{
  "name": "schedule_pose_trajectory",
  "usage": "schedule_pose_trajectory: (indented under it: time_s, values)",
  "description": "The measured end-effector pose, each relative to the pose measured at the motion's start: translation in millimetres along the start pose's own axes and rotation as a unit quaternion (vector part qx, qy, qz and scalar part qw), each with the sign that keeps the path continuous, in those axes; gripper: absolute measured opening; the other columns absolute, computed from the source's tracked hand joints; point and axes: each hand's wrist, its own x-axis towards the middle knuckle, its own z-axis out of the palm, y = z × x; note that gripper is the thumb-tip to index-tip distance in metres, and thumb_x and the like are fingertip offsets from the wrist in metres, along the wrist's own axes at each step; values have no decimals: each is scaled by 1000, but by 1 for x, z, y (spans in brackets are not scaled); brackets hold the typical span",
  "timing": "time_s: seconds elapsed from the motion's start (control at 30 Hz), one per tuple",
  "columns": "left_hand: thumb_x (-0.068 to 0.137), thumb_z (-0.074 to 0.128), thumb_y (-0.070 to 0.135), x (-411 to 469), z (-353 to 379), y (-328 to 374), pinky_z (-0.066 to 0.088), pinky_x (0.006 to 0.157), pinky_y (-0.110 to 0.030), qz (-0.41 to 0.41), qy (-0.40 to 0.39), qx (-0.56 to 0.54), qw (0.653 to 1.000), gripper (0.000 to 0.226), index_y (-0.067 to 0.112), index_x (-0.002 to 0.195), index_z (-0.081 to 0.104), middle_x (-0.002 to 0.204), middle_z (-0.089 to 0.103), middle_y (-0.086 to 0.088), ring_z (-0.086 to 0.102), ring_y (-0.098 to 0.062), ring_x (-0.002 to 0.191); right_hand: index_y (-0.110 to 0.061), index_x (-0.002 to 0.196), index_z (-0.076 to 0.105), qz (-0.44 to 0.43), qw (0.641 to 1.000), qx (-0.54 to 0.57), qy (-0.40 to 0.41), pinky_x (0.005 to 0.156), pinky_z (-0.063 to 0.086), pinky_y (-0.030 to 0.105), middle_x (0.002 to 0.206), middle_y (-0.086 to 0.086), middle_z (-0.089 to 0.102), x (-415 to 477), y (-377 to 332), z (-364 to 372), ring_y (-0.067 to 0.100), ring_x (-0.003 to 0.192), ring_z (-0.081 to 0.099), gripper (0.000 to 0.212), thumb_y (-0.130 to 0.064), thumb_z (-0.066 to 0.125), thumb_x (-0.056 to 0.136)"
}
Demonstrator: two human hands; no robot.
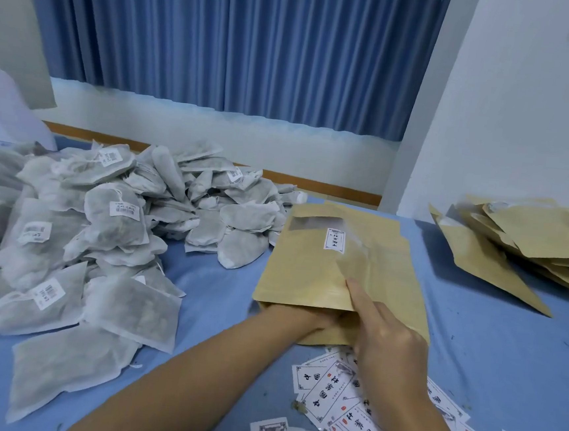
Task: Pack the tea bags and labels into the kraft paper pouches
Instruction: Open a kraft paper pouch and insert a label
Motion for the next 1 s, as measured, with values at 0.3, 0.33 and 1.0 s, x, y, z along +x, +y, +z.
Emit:
schedule_pose_trajectory:
  time_s: [0.3,0.33,1.0]
  values:
    - [83,45,5,-70,-17,-46,31,53,-26,245,470,-101,842,22,3,77,66,64,49,-4,38,-18,57,-15,127,70,92,995,-14,-46,42,29,24,62,7,59,4,-4,-10,26,37,36,89,24,67,47]
    - [83,45,6,-67,-23,-59,33,53,-27,194,512,-139,825,21,4,77,65,64,51,-3,37,-15,58,-15,128,69,101,993,-11,-54,43,30,24,62,7,59,4,-4,-11,28,37,39,89,24,67,49]
    - [80,68,17,-16,-34,-104,46,85,-43,-181,528,-155,815,33,17,113,69,106,54,-9,51,-29,97,-17,134,65,100,993,-3,-66,46,33,28,64,6,57,6,2,-8,30,44,43,78,20,60,65]
